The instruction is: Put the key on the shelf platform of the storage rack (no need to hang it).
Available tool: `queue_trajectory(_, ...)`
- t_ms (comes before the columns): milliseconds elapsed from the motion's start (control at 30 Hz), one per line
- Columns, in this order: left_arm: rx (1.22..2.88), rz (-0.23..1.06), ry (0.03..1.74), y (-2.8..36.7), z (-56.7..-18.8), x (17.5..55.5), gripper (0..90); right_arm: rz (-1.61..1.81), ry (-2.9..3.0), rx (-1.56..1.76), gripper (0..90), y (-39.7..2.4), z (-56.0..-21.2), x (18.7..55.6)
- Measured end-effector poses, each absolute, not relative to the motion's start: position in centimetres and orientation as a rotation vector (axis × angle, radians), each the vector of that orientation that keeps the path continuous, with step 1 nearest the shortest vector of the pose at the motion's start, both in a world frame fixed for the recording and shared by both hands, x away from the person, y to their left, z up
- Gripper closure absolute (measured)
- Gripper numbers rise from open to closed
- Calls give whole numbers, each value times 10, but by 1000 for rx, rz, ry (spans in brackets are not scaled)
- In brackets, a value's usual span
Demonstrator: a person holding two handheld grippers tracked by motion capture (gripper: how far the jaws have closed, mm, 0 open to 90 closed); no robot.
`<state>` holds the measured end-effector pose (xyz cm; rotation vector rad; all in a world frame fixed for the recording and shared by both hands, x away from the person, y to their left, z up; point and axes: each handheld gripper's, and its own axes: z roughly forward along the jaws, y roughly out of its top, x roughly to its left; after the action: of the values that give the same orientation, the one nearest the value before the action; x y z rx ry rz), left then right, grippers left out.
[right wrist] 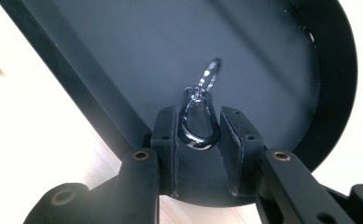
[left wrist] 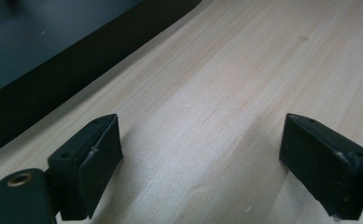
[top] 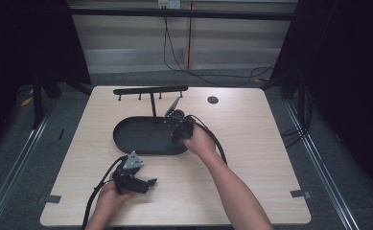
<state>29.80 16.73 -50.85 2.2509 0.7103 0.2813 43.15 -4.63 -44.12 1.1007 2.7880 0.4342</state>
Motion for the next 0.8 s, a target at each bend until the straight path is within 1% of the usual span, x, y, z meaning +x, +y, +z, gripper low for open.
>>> queue_trajectory(333,2252,281,710,167,-508,298,125,424,2781,1101,685,-47,-450,433)
queue_trajectory(400,2251,282,711,167,-508,298,125,435,2776,1082,819,-48,-451,432)
queue_trajectory(433,2251,281,711,167,-508,298,125,431,2763,1073,837,-48,-451,432)
queue_trajectory(567,2252,282,710,167,-508,298,124,417,2775,1081,827,-49,-454,432)
queue_trajectory(667,2251,282,710,167,-508,298,125,412,2778,1092,798,-49,-455,433)
queue_trajectory(800,2252,282,709,167,-508,298,125,406,2777,1095,794,-51,-455,433)
